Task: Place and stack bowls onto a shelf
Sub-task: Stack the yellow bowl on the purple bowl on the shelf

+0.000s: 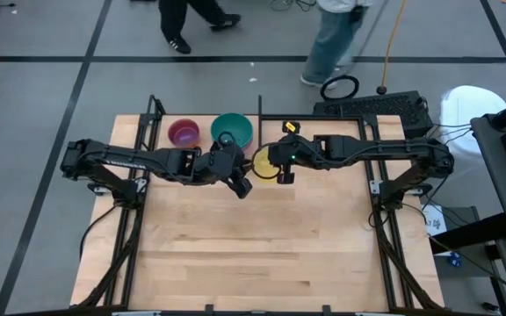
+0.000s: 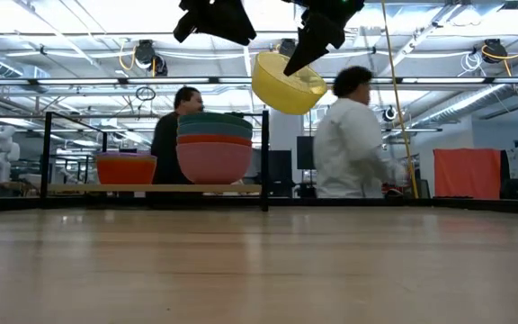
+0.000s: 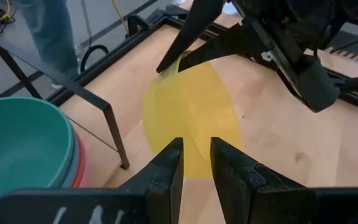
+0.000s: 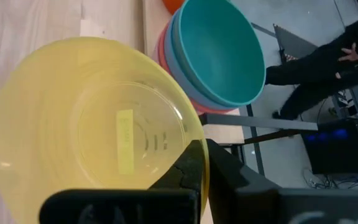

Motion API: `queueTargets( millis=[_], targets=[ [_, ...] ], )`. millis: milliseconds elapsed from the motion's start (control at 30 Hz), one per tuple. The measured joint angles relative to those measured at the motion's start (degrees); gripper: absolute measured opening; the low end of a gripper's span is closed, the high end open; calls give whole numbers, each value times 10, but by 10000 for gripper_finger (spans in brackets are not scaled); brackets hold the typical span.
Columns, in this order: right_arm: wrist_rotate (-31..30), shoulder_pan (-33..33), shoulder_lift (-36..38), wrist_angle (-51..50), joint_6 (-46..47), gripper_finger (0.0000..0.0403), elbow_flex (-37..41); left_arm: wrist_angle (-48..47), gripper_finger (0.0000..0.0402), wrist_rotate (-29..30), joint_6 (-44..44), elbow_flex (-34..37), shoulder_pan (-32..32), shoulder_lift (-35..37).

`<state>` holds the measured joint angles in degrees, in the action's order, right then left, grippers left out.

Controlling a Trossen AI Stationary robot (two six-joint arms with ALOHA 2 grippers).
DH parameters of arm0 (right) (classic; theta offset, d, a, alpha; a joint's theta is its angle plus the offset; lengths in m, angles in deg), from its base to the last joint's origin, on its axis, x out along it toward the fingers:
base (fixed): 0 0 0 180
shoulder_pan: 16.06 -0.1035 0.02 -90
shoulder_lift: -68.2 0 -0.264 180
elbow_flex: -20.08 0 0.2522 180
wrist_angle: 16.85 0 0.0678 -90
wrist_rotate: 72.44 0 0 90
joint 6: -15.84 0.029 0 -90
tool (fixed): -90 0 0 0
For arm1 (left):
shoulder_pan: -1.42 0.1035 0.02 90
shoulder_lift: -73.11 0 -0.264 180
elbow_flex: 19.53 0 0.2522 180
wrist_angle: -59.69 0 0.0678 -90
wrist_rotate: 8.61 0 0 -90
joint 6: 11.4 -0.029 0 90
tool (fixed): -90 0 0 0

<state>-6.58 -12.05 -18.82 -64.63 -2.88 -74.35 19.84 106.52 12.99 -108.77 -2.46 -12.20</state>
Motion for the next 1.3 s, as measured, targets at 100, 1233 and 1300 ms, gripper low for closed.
queueTargets(
  millis=[100,1233,1300],
  targets=[
    [0,0,0,2,0,0,6,-2,85,-1,0,0,0,-1],
    [3,0,0,43,-17,0,7,-11,85,17,-58,0,13,-10],
    [3,0,0,43,-18,0,7,-12,85,17,-56,0,16,-10]
  ],
)
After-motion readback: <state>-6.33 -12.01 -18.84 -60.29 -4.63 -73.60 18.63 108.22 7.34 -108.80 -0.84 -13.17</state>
